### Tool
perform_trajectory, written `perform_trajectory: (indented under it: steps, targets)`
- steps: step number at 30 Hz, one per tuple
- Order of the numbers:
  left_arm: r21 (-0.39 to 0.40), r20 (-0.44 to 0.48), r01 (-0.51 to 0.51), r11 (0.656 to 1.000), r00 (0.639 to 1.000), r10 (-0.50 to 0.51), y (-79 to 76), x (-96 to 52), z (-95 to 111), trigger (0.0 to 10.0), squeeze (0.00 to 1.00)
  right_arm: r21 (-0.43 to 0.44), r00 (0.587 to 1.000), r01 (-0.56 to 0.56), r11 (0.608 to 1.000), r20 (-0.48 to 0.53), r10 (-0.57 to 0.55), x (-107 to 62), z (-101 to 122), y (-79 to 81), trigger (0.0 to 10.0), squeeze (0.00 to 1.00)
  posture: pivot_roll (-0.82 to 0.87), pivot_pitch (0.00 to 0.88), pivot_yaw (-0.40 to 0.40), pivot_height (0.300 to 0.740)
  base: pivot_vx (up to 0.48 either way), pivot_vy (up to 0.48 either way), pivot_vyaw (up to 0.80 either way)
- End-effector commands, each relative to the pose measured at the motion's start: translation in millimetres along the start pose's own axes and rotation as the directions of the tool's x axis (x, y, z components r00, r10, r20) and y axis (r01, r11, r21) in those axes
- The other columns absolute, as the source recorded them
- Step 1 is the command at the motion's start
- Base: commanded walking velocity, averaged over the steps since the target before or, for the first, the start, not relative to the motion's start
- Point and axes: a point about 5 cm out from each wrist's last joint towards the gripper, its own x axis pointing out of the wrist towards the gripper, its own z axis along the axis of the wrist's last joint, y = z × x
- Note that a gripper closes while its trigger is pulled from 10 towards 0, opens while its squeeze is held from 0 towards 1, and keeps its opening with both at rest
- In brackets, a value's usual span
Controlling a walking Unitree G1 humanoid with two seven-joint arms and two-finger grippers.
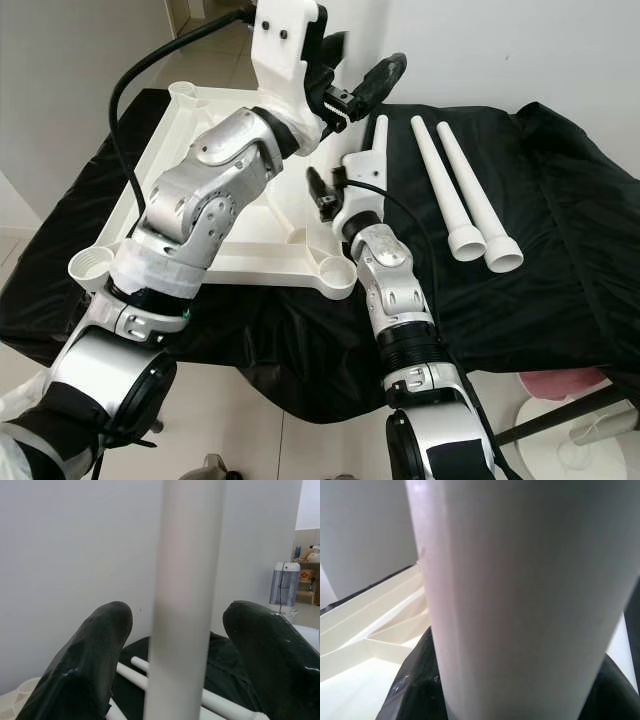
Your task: Building children table
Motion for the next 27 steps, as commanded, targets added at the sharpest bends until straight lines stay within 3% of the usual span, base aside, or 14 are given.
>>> perform_trajectory:
  steps: [1,4,11,14,17,21,22,26,27]
  targets:
    - [0.024,0.012,0.011,1.0,1.0,-0.011,-2.3,0.0,2.5,10.0,0.0,0.019,1.0,0.007,1.0,-0.013,-0.007,-0.9,-2.7,-1.3,10.0,0.0,0.06,0.065,-0.009,0.74,0.0,0.0,0.0]
    - [0.059,0.011,-0.01,0.998,1.0,0.009,-0.5,-7.3,-0.5,10.0,0.0,0.071,0.999,0.032,0.997,-0.016,-0.031,-4.4,-4.2,-6.8,10.0,0.0,0.06,0.058,-0.017,0.74,0.0,0.0,0.0]
    - [0.032,-0.011,-0.083,0.996,0.996,0.084,8.3,-25.4,-10.0,10.0,0.0,0.166,0.993,0.118,0.979,-0.043,-0.113,-11.1,-9.3,-19.2,10.0,0.0,0.06,0.048,-0.039,0.74,0.0,0.0,0.0]
    - [0.037,-0.025,-0.105,0.994,0.994,0.106,10.1,-30.9,-14.5,10.0,0.0,0.156,0.992,0.117,0.981,-0.061,-0.109,-12.9,-12.1,-18.3,10.0,0.0,0.06,0.041,-0.045,0.74,0.0,0.0,0.0]
    - [0.024,-0.034,-0.189,0.982,0.981,0.19,14.4,-47.1,-21.6,10.0,0.0,0.147,0.993,0.088,0.985,-0.097,-0.074,-17.2,-17.6,-15.7,10.0,0.0,0.07,0.034,-0.051,0.74,0.0,0.0,0.0]
    - [0.032,-0.056,-0.2,0.979,0.978,0.202,15.1,-56.2,-28.8,10.0,0.0,0.148,0.995,0.054,0.988,-0.088,-0.041,-17.5,-16.8,-14.1,10.0,0.0,0.06,0.034,-0.052,0.74,0.0,0.0,0.0]
    - [0.049,-0.089,-0.217,0.975,0.971,0.221,17.6,-64.4,-38.3,10.0,0.0,0.128,0.997,0.033,0.991,-0.076,-0.024,-17.3,-15.9,-13.0,10.0,0.0,0.06,0.04,-0.059,0.74,0.0,0.0,0.0]
    - [0.061,-0.111,-0.229,0.972,0.966,0.234,19.2,-70.0,-44.6,10.0,0.0,0.117,0.998,0.023,0.993,-0.069,-0.015,-17.3,-15.1,-12.4,10.0,0.0,0.06,0.04,-0.059,0.74,0.0,0.0,0.0]
    - [0.073,-0.159,-0.236,0.969,0.956,0.245,19.7,-80.5,-57.3,10.0,0.0,0.095,0.999,0.008,0.995,-0.05,-0.003,-18.1,-13.0,-11.3,10.0,0.0,0.06,0.045,-0.061,0.74,0.0,0.0,0.0]
